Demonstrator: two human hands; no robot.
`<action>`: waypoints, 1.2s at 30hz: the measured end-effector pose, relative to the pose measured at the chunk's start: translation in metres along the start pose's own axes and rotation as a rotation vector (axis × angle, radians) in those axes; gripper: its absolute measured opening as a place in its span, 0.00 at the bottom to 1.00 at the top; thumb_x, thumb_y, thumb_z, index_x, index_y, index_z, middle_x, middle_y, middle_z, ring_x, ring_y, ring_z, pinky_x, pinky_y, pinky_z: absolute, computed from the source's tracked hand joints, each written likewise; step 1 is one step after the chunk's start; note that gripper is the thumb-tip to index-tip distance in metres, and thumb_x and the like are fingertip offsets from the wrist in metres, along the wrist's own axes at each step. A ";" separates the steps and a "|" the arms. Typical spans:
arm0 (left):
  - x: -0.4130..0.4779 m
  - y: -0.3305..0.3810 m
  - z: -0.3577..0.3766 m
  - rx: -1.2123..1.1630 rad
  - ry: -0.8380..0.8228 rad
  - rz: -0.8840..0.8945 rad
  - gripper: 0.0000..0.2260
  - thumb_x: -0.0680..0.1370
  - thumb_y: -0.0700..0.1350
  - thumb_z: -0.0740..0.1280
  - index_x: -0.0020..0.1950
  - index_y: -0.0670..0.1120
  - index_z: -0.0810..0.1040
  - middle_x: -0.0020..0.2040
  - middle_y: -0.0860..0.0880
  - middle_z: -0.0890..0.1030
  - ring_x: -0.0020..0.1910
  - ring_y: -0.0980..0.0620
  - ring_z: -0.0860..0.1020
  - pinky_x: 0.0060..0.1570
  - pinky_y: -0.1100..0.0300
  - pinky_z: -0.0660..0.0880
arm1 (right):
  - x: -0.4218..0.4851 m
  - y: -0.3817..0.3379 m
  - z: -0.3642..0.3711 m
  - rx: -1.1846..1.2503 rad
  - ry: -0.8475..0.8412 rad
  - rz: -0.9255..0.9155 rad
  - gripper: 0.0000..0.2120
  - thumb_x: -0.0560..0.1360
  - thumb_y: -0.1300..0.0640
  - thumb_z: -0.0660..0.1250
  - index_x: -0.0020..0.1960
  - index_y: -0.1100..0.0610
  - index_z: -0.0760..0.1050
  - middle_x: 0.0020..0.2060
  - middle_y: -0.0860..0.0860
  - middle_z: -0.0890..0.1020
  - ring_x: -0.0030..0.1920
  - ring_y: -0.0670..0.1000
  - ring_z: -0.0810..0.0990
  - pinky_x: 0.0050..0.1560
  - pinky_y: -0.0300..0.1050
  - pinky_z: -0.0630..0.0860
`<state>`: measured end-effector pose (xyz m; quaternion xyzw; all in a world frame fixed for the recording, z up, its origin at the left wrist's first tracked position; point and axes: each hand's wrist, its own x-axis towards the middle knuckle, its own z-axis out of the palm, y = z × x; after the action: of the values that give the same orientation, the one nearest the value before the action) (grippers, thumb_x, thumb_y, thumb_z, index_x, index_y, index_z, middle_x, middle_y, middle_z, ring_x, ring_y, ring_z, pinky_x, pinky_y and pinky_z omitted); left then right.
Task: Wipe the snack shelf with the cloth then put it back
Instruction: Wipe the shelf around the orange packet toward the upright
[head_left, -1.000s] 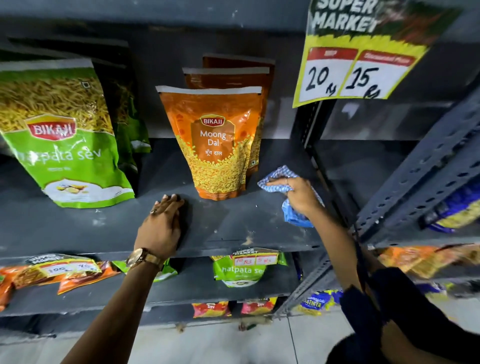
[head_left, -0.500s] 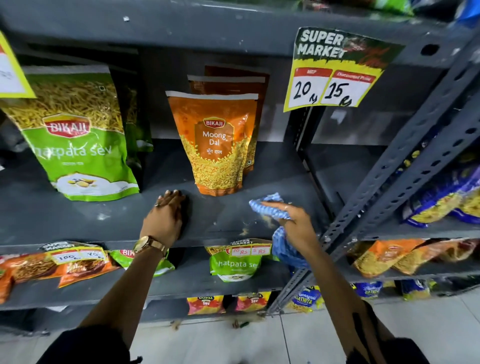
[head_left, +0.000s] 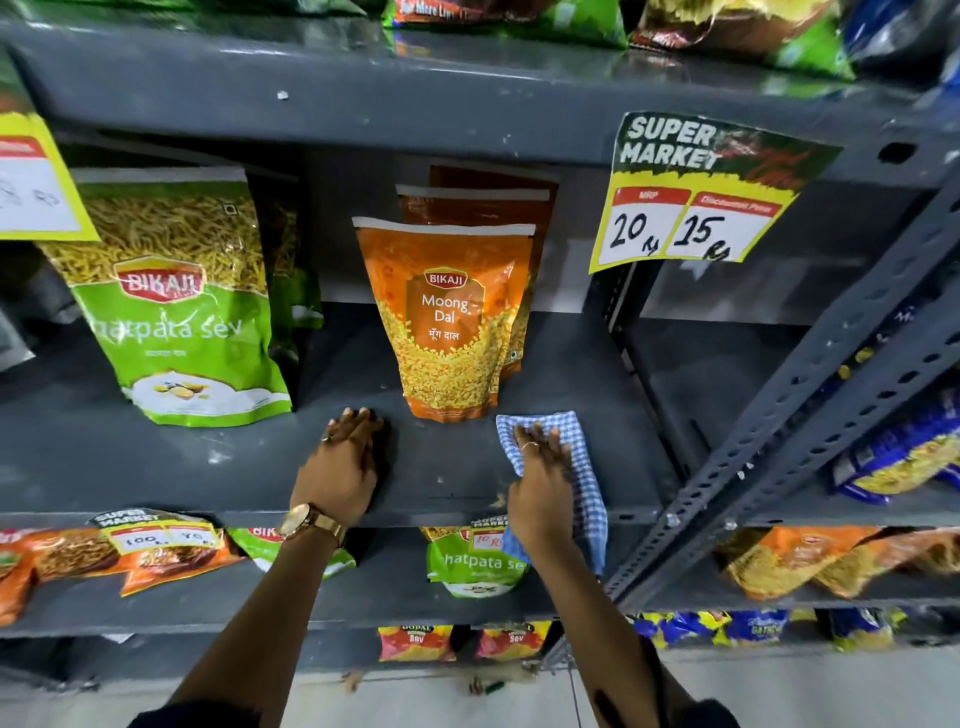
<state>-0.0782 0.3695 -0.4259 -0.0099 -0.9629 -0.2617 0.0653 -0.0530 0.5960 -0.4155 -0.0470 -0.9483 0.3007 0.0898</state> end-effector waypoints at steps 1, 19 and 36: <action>0.001 0.000 0.000 0.005 -0.002 -0.001 0.20 0.77 0.40 0.58 0.69 0.48 0.68 0.73 0.45 0.65 0.72 0.45 0.60 0.66 0.45 0.65 | -0.001 -0.001 0.000 0.000 -0.015 0.005 0.29 0.73 0.70 0.58 0.72 0.56 0.60 0.74 0.56 0.61 0.76 0.55 0.51 0.75 0.48 0.51; 0.002 -0.003 -0.003 -0.099 0.004 0.083 0.23 0.72 0.44 0.54 0.63 0.39 0.74 0.67 0.38 0.71 0.69 0.39 0.65 0.69 0.47 0.60 | -0.053 -0.080 0.011 0.407 -0.272 -0.099 0.27 0.70 0.73 0.56 0.66 0.57 0.70 0.64 0.56 0.76 0.61 0.50 0.74 0.63 0.41 0.71; 0.005 -0.008 -0.001 -0.086 0.028 0.093 0.25 0.68 0.38 0.53 0.63 0.41 0.75 0.66 0.40 0.72 0.69 0.41 0.66 0.70 0.51 0.58 | 0.070 -0.014 -0.031 -0.229 -0.184 0.027 0.18 0.72 0.68 0.58 0.60 0.61 0.74 0.57 0.66 0.77 0.58 0.65 0.75 0.59 0.55 0.72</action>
<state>-0.0832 0.3616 -0.4282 -0.0538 -0.9482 -0.2998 0.0902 -0.1158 0.6122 -0.3722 -0.0422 -0.9799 0.1949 -0.0074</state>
